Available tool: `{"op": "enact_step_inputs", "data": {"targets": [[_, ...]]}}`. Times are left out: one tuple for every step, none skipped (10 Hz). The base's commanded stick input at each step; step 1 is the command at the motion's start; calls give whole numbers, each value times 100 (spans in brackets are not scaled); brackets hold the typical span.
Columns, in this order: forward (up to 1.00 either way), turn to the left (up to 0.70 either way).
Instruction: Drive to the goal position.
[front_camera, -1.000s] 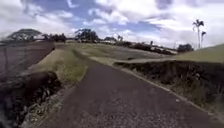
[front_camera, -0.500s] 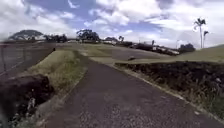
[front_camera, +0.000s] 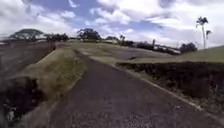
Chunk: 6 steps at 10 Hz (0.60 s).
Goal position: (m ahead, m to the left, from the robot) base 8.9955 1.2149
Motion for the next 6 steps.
{"op": "enact_step_inputs", "data": {"targets": [[70,0],[70,0],[70,0],[70,0],[70,0],[70,0]]}}
